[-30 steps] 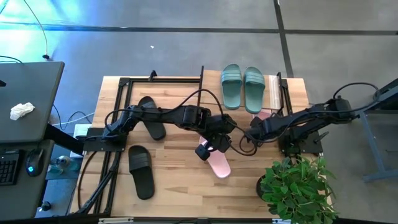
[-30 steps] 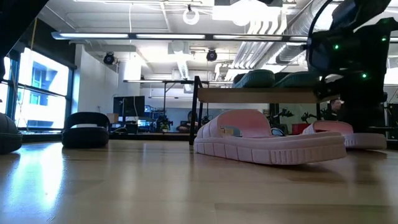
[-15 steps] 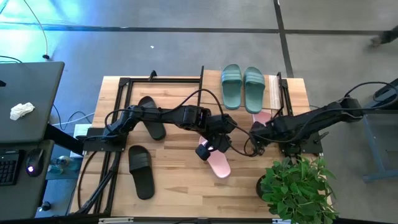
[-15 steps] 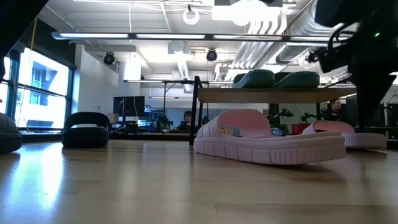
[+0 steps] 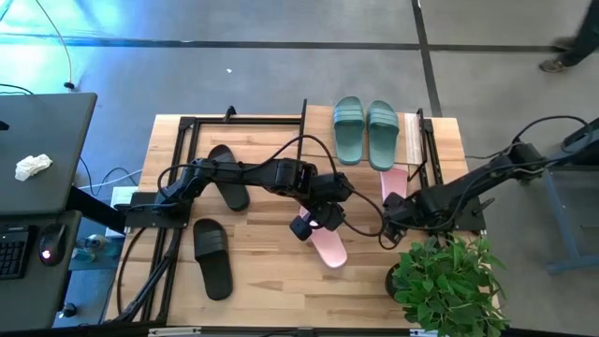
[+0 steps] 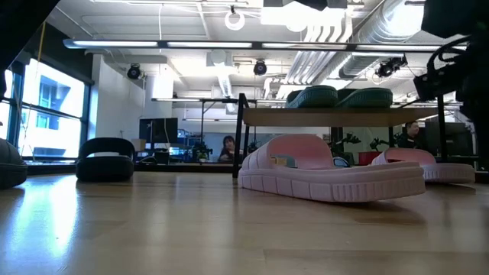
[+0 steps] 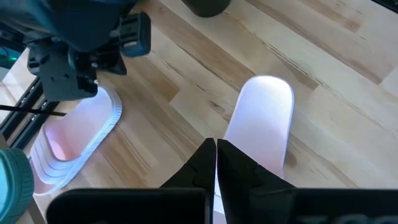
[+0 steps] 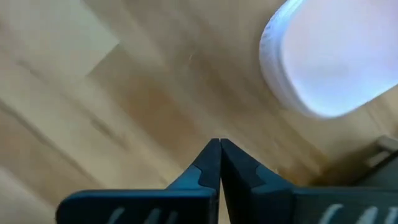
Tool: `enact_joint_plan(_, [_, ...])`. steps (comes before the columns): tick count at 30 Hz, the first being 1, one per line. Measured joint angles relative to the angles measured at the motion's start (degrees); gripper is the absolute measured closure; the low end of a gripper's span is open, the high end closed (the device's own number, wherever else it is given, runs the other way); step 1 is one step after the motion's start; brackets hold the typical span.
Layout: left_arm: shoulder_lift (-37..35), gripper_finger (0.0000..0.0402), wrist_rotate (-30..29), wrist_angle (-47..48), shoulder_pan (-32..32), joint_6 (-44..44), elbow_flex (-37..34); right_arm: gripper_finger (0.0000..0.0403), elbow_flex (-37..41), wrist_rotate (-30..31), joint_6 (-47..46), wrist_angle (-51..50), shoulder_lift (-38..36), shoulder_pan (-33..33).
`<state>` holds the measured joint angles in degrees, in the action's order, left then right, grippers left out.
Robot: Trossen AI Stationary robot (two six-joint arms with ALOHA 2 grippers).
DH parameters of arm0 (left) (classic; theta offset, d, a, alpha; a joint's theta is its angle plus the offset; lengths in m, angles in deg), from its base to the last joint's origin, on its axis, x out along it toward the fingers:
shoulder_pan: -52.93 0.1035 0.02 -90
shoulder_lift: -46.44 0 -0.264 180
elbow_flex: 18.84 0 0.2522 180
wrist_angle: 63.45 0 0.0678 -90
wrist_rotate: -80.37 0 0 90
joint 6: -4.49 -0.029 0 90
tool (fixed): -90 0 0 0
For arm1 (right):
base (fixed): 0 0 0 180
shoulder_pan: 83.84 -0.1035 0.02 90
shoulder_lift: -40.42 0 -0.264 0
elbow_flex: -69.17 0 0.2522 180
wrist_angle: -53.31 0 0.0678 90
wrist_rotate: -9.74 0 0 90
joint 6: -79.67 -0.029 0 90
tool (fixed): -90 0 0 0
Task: Pick and place slides into the shelf
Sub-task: Put the left pink slides under the shelf
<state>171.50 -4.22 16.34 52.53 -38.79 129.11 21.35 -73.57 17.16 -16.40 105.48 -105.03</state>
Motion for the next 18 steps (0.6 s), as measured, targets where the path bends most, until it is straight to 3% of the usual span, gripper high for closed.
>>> enact_joint_plan(4, [0.0, 0.0396, 0.1, -0.1, 0.0, -0.9, 0.0, 0.0403, 1.5, 4.2, -1.9, 1.9, 0.8, 0.3])
enact_joint_plan(18, [0.0, 0.0396, -0.5, -0.4, 0.0, -1.4, 0.0, 0.0403, 6.5, 7.0, -6.0, 9.3, 1.9, 3.6])
